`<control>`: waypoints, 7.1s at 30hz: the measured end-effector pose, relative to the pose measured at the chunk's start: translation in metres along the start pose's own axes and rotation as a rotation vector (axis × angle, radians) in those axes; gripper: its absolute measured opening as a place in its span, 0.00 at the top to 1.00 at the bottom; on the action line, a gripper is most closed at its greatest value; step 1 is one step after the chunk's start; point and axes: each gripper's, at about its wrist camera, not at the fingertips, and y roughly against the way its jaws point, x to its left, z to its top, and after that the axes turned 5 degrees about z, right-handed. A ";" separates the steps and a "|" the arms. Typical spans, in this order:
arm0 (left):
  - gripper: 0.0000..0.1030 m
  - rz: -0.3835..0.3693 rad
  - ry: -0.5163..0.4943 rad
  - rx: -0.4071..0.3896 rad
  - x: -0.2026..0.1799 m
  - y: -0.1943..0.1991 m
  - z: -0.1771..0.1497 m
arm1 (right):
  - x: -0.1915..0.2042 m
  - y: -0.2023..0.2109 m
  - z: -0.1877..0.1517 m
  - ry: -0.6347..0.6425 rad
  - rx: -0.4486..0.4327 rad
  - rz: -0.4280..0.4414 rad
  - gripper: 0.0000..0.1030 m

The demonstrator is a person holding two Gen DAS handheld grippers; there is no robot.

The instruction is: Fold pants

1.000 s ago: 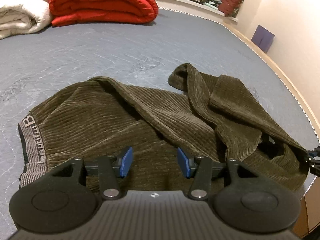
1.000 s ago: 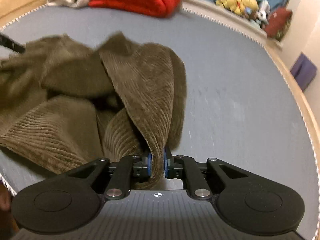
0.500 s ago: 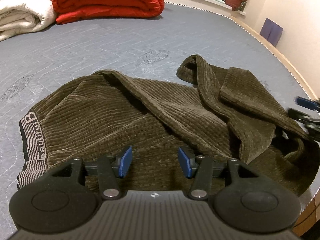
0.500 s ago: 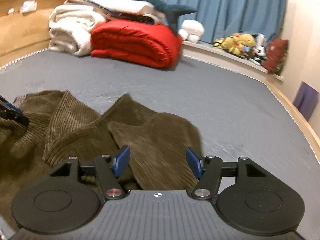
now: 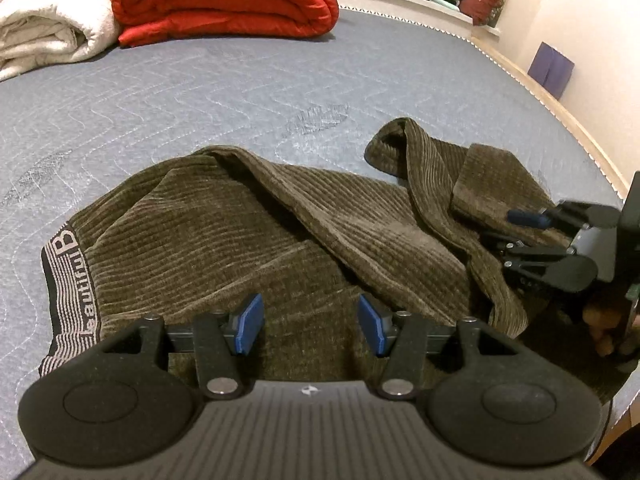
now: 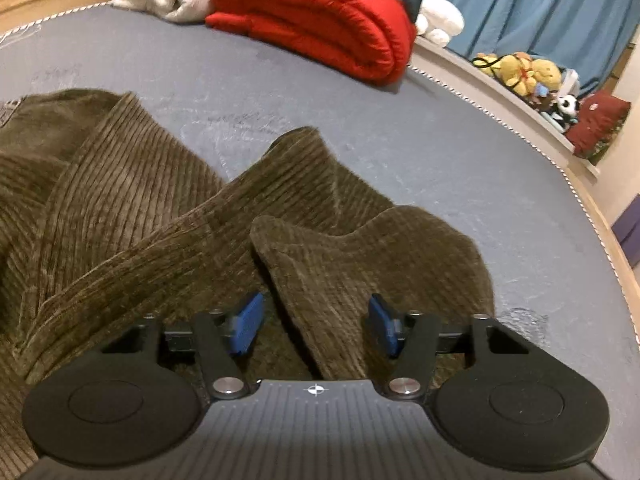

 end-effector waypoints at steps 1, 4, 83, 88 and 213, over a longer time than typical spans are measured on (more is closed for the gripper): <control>0.43 -0.004 0.002 0.001 0.000 0.000 0.001 | 0.001 0.000 0.000 0.006 0.001 0.002 0.70; 0.43 -0.016 0.000 0.003 -0.002 0.000 0.002 | -0.003 0.006 0.000 0.006 -0.016 -0.004 0.87; 0.43 -0.169 -0.208 0.004 -0.064 -0.016 -0.010 | -0.363 0.045 -0.243 -1.214 -0.118 -0.713 1.00; 0.43 -0.170 -0.234 0.000 -0.065 -0.013 -0.014 | -0.368 0.048 -0.262 -1.257 -0.119 -0.635 0.98; 0.76 -0.093 -0.106 -0.125 -0.016 0.011 0.014 | -0.076 0.100 -0.073 -0.165 -0.294 0.258 0.92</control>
